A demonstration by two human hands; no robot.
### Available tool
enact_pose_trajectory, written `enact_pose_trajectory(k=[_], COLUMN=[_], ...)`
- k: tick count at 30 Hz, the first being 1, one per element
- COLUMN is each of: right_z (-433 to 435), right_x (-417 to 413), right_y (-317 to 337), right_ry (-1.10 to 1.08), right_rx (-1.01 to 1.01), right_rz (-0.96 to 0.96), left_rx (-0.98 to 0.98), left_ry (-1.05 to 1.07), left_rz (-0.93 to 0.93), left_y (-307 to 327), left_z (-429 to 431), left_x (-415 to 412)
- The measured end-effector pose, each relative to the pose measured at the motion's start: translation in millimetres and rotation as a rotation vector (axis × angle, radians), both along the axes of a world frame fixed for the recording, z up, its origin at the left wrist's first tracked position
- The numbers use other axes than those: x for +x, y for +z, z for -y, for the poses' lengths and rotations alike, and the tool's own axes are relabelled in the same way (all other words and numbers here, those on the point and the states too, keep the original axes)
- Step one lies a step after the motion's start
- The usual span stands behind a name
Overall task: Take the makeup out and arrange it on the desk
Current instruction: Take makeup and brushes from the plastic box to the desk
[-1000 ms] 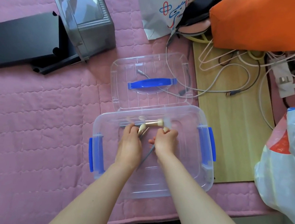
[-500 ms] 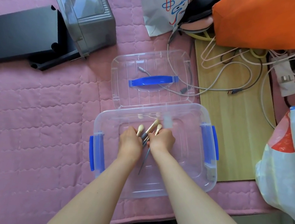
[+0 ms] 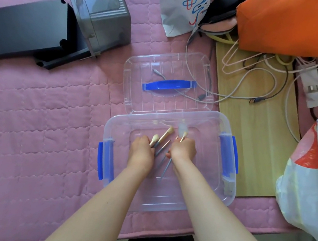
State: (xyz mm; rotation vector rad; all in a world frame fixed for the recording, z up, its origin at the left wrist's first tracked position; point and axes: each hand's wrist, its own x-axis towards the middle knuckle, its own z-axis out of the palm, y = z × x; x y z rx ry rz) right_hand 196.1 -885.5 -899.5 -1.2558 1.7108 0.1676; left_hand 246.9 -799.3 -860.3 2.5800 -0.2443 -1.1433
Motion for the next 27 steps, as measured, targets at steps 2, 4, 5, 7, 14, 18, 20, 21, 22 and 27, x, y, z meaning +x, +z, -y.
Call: enact_pose_trajectory(k=[2, 4, 5, 7, 14, 18, 20, 21, 22, 27], right_z=[3, 5, 5, 5, -1, -4, -4, -4, -3, -1], right_x=[0, -2, -3, -6, -9, -11, -11, -11, -11, -9], right_y=[11, 19, 22, 23, 30, 35, 37, 37, 37, 38], right_ry=[-0.002, 0.002, 0.012, 0.002, -0.124, -0.167, -0.167, -0.164, -0.163, -0.179], right_rx=[0.005, 0.001, 0.001, 0.01, 0.137, 0.226, 0.222, 0.221, 0.223, 0.241], right_rz=[-0.002, -0.001, 0.0, 0.017, 0.126, 0.134, 0.146, 0.152, 0.154, 0.162], left_rx=[-0.003, -0.011, -0.017, -0.025, -0.004, 0.104, 0.157, 0.177, 0.194, 0.243], left_ry=[-0.002, 0.014, 0.027, 0.041, 0.041, -0.062, -0.138, -0.16, -0.175, -0.193], left_rz=[-0.012, -0.034, -0.045, -0.058, -0.094, -0.066, -0.027, -0.008, 0.007, 0.017], left_y=[1, 3, 4, 6, 7, 6, 5, 4, 3, -1], left_z=[-1, -1, -2, -2, 1, 0, 1, 2, 2, 4], left_x=[-1, -2, -2, -2, 0, 1, 0, -1, -2, -2])
